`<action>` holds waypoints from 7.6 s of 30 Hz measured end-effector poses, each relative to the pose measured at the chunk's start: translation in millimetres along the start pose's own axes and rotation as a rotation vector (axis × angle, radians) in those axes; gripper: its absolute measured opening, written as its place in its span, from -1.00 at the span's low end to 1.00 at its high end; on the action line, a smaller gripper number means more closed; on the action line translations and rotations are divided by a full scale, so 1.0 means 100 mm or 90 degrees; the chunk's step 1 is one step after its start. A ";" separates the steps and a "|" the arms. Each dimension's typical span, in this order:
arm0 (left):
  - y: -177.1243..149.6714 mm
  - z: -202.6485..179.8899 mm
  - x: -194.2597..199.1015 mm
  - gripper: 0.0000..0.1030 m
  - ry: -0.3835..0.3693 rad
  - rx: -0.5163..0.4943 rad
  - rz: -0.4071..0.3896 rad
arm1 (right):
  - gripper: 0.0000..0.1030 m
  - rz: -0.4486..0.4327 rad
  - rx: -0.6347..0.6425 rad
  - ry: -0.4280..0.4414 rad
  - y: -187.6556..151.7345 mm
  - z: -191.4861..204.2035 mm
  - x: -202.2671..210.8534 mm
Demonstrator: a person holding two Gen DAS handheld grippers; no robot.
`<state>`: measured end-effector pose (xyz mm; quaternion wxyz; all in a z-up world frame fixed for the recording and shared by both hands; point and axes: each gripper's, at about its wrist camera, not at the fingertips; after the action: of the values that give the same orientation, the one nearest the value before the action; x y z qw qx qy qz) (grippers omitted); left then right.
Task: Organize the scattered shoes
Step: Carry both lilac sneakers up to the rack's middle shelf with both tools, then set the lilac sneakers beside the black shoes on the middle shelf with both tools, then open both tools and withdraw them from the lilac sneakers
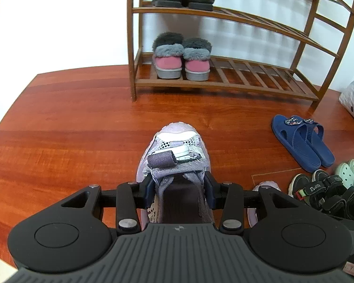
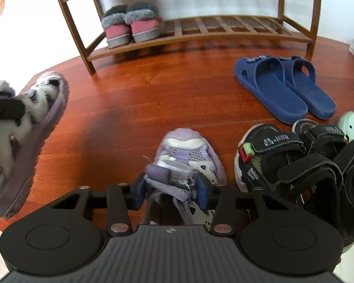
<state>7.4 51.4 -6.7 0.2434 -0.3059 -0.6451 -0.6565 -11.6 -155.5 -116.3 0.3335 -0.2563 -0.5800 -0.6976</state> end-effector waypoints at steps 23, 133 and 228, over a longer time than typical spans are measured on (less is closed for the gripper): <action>0.38 0.05 -0.32 -0.15 -0.098 -0.092 0.005 | 0.01 0.013 -0.185 -0.083 -0.14 -0.09 -0.03; 3.33 -0.66 -0.91 0.42 -0.100 -0.029 -0.179 | 0.30 -0.221 0.010 0.037 4.24 -0.30 0.26; 2.95 -0.82 -1.26 -0.24 -0.096 -0.050 -0.116 | -0.32 -0.156 0.087 0.050 3.93 -0.03 -0.22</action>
<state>298.9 -53.9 110.8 0.1211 -0.3038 -0.6606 -0.6758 302.2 -196.2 117.0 0.2849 -0.1324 -0.6393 -0.7019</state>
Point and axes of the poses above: each gripper's, at about its wrist camera, not at the fingertips, and x roughly against the way its jaws point, z to its left, y to its top, and after that the axes turned 5 degrees about -x, right-handed
